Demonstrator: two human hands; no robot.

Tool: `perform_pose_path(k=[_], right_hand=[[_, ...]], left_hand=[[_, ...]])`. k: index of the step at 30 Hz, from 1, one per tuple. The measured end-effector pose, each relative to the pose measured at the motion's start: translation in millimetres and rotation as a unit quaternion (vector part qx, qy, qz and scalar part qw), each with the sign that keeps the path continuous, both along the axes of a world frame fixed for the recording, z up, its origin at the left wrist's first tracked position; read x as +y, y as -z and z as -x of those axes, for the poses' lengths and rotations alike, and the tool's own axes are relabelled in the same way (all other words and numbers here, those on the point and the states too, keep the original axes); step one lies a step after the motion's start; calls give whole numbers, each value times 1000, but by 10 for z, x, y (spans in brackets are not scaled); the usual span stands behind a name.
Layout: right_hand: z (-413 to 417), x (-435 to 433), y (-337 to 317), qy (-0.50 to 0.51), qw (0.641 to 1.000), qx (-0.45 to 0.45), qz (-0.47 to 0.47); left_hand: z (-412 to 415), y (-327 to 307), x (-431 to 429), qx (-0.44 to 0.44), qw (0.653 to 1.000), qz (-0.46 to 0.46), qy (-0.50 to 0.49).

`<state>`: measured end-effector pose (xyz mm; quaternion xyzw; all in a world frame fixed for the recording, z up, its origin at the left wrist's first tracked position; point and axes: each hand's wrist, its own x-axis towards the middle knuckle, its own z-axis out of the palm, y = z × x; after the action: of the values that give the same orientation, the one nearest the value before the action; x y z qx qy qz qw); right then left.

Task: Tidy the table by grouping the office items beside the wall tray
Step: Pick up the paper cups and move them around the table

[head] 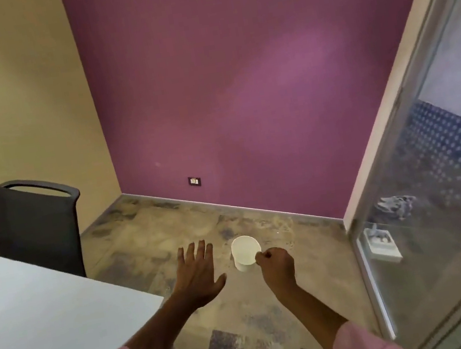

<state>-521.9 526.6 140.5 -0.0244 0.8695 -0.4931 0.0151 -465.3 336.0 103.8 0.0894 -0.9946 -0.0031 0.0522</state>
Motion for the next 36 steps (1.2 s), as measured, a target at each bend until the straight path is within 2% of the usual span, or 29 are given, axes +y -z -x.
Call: perform_pose_path(k=[6,12,21,32,36], right_hand=[[1028,-703,21,-55,998,-32,15],[2176,-1554,-14,-142,990,-14,19],[3750,-2962,-252,-292,956,16,1],[4153,-5166,-396,-457,888,51,11],[4093,-6028,-418,-504,862,55,10]], left_hand=[[758,-92,-549,2,998,22,-62],[1747,-159,-1214,20,990,37,-131],[2882,-325,-2300,47,957,30,-284],[2998,-473,-3907,51,893,52,-444],[2881,-479,-4569,71,849,41,-523]])
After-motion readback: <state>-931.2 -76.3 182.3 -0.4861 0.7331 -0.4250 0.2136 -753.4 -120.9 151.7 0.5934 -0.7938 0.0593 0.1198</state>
